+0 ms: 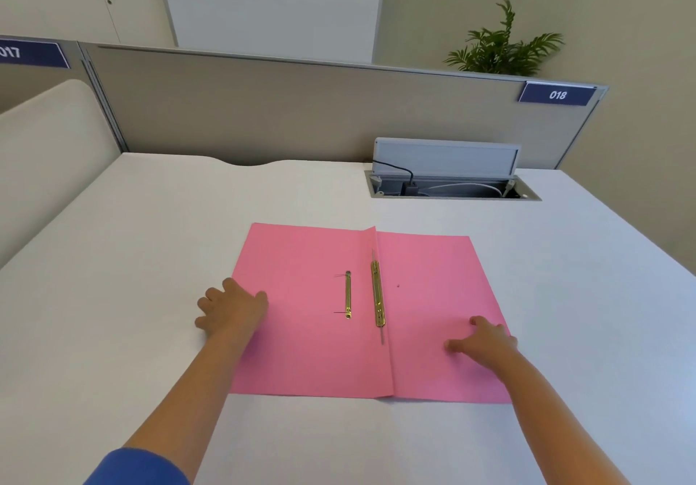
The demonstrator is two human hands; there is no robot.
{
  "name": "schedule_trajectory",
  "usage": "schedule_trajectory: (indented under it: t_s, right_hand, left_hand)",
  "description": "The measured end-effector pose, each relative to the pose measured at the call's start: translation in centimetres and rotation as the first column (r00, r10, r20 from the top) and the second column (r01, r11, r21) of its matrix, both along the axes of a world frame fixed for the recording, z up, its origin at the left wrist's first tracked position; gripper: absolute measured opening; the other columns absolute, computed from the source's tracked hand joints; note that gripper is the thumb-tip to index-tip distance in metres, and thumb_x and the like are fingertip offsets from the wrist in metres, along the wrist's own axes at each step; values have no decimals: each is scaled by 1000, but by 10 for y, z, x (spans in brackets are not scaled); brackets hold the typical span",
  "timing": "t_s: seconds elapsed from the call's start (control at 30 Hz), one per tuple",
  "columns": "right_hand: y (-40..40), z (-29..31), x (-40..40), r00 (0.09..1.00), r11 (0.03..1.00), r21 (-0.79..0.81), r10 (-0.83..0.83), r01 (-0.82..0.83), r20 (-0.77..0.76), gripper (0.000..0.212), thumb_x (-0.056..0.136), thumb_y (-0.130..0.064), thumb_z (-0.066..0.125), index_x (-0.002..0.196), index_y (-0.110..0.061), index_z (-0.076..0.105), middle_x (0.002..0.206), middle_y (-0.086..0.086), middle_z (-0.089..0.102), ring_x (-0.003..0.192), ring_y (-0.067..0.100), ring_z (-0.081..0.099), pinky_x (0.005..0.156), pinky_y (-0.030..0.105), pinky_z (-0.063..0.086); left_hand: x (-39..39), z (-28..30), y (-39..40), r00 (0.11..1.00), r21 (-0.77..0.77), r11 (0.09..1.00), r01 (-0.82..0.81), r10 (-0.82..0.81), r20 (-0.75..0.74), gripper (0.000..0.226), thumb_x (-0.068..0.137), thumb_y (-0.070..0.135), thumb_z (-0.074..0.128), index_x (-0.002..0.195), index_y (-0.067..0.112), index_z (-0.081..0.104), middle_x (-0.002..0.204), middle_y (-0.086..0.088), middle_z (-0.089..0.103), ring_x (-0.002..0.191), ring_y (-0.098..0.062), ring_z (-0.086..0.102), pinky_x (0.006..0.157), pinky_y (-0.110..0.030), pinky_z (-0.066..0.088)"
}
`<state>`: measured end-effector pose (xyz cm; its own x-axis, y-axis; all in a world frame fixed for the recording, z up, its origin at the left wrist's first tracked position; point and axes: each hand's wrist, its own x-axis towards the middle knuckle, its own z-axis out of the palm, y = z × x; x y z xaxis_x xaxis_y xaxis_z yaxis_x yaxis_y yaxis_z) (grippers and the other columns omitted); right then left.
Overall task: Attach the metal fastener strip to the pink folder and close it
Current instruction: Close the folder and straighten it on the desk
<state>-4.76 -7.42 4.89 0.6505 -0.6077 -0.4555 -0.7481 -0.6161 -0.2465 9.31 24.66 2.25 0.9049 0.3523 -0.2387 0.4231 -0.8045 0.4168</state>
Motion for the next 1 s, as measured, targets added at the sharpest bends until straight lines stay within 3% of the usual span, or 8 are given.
schedule_trajectory:
  t_s: [0.23,0.33,0.47,0.57,0.63,0.73,0.87,1.0]
  right_hand:
    - [-23,3,5,998,998,22,65,-65,-25,82,75,-54,63,142,-16,33,143,19,40,133,34,37,111,41,32]
    - [-38,5,10,995,991,91,99,-97,-22,83,76,-54,64,142,-15,33,145,16,40,134,33,37,111,42,32]
    - [-54,8,18,989,970,193,146,-148,23,79,78,-52,63,140,-12,37,147,13,39,135,31,37,113,44,29]
    - [-62,11,25,982,958,217,184,-189,43,76,80,-52,61,140,-11,38,148,11,39,135,29,37,114,45,27]
    - [-67,13,29,980,947,250,192,-200,58,75,82,-51,60,141,-11,37,149,10,38,136,29,36,114,44,27]
    - [-72,15,33,981,922,339,158,-186,109,76,82,-48,62,142,-11,35,151,9,34,137,28,34,111,41,27]
    - [-79,19,36,984,884,443,87,-147,154,76,83,-45,62,143,-11,33,153,8,31,138,28,32,108,43,29]
    - [-90,27,38,963,846,517,-11,-134,268,66,85,-45,59,138,-9,44,149,9,39,136,28,36,108,45,28]
  left_hand:
    - [-1,13,-3,995,-116,988,-100,98,-27,51,80,31,54,122,6,42,122,-18,49,118,-37,42,94,-46,38]
    - [2,30,-2,996,-219,972,-82,84,1,49,82,29,53,120,1,46,104,-14,55,107,-36,52,86,-39,40]
    - [8,65,-11,993,-240,970,-46,70,92,52,85,32,52,125,-1,47,106,-13,53,97,-33,50,77,-33,34]
    - [12,94,-21,986,-269,963,14,32,166,61,86,37,52,135,2,39,136,-14,49,123,-34,46,96,-38,38]
    - [11,113,-30,974,-310,949,53,19,226,62,86,38,54,137,5,38,145,-12,42,130,-32,41,103,-40,35]
    - [3,141,-43,965,-455,882,120,3,262,64,84,41,57,138,14,36,143,-9,44,124,-31,47,99,-42,41]
    - [-17,172,-66,954,-602,754,262,-107,281,62,84,43,57,138,23,36,124,-5,58,90,-19,60,65,-30,44]
    - [-36,184,-99,921,-740,549,389,-232,311,51,86,49,51,129,24,46,114,-1,67,81,-19,66,74,-35,51]
